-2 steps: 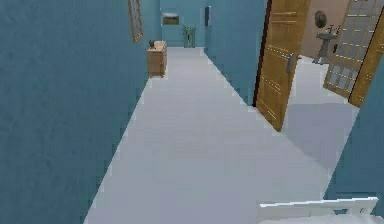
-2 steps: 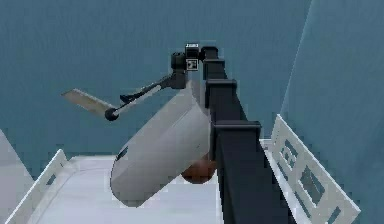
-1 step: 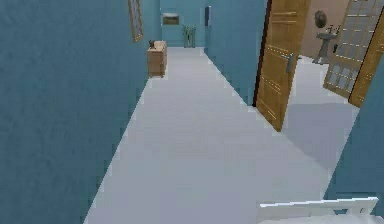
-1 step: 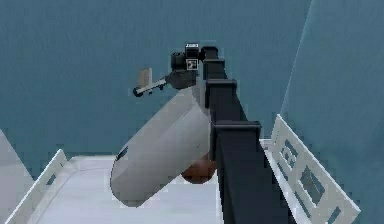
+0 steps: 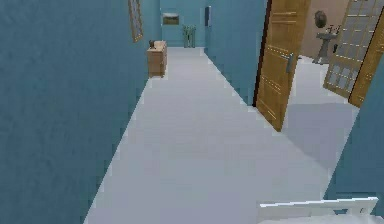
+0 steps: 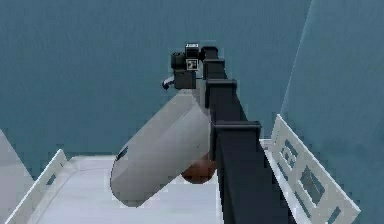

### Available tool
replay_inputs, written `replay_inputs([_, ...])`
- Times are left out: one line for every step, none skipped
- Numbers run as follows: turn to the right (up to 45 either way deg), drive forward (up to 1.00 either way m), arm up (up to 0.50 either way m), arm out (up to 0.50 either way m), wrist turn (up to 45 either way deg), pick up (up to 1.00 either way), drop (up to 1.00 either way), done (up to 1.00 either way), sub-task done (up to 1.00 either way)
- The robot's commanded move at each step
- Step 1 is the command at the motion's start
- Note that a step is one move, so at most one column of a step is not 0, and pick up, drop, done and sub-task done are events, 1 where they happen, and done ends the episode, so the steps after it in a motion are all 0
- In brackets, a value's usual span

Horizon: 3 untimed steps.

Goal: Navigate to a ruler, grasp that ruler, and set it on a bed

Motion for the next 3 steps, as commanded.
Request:
replay_inputs([0.0,0.0,-0.4,0.0,0.0,0.0,0.0,0.0,0.0])
replay_inputs([0.0,0.0,-0.32,0.0,0.0,0.0,0.0,0.0,0.0])
replay_inputs([0.0,0.0,0.0,0.0,0.0,0.0,1.0,0.0,0.0])
